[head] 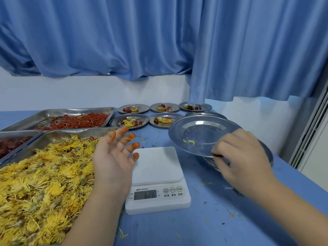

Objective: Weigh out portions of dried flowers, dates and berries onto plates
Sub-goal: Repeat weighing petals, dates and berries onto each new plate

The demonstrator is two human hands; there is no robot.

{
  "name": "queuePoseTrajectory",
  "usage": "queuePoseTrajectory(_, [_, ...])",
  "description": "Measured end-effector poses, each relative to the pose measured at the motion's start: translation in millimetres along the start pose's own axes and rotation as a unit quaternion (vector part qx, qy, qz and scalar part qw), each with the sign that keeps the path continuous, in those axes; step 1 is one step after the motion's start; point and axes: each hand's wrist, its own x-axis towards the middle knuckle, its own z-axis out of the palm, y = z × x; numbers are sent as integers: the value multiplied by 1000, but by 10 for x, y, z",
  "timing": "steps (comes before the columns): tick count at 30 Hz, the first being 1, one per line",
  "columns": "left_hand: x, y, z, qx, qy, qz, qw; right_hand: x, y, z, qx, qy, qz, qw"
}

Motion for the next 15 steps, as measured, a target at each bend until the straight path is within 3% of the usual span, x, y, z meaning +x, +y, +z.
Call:
queuePoseTrajectory(6, [39,88,13,-17,123,83,989,83,-479,222,55,-14,-61,997])
queuePoseTrajectory(15, [69,104,-26,-28,132,82,987,15,-611,445,76,-35,-52,995])
